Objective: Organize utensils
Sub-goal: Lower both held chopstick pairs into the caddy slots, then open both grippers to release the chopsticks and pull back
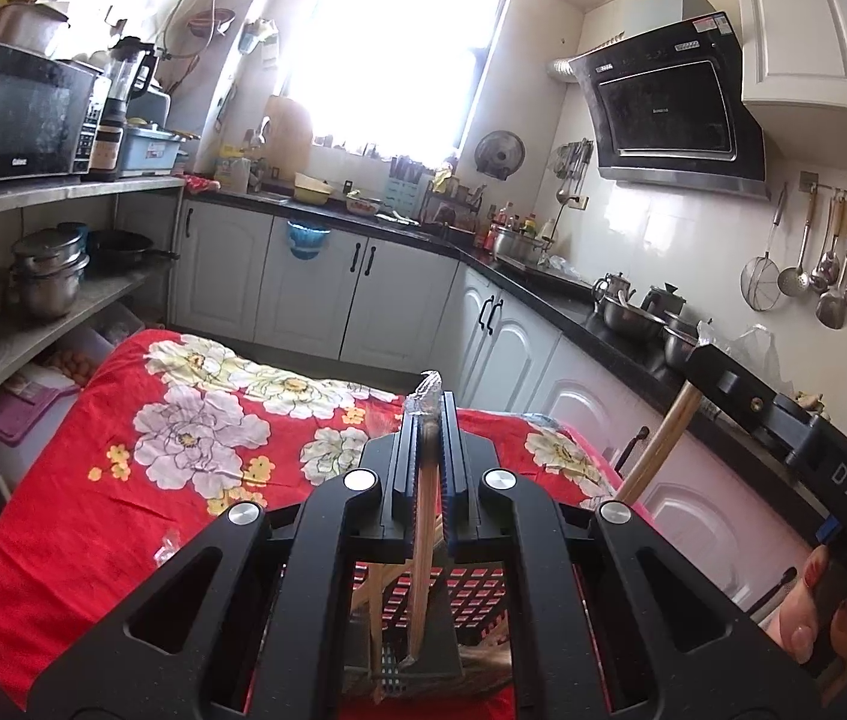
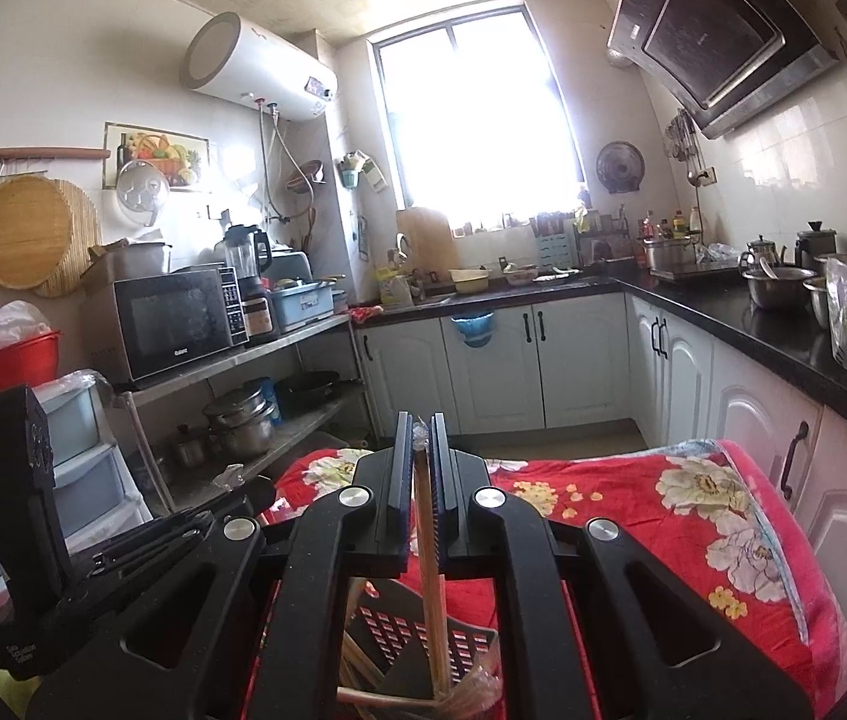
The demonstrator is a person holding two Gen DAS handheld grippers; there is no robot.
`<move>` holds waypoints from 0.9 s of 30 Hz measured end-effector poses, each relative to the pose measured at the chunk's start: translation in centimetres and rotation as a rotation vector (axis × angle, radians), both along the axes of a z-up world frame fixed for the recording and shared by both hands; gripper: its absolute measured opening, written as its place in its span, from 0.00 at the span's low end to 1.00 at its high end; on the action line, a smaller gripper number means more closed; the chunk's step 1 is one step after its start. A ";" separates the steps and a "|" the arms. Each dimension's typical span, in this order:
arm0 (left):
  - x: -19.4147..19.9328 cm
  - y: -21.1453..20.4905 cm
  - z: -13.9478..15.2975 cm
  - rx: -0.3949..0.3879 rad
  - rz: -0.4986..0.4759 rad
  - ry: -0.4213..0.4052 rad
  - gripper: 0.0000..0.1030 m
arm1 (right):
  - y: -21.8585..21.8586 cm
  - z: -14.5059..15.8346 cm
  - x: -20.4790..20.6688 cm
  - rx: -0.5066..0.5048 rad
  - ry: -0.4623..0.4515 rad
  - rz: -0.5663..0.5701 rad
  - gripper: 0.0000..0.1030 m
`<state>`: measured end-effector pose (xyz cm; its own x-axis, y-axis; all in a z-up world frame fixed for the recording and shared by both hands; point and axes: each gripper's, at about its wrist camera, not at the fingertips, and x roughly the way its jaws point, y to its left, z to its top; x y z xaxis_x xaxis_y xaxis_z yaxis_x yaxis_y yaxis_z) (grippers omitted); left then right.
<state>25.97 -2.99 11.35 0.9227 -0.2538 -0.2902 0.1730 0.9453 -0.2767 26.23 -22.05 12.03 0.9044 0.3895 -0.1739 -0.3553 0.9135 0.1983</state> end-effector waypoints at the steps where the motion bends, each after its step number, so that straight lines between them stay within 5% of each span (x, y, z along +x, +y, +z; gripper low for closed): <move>1: 0.0 0.0 -0.2 -0.001 0.001 0.004 0.03 | 0.0 -0.1 0.0 0.002 0.003 -0.001 0.06; 15: 0.1 0.5 -1.6 -0.013 -0.005 0.037 0.03 | -0.6 -1.5 -1.1 0.006 0.048 -0.009 0.07; 27: -1.1 1.3 -1.6 -0.022 -0.021 0.084 0.13 | -1.7 -1.8 -2.4 0.018 0.077 -0.029 0.22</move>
<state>24.89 -1.74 9.79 0.8898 -0.2800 -0.3603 0.1682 0.9352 -0.3115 23.79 -23.76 10.20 0.8995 0.3671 -0.2369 -0.3118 0.9192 0.2405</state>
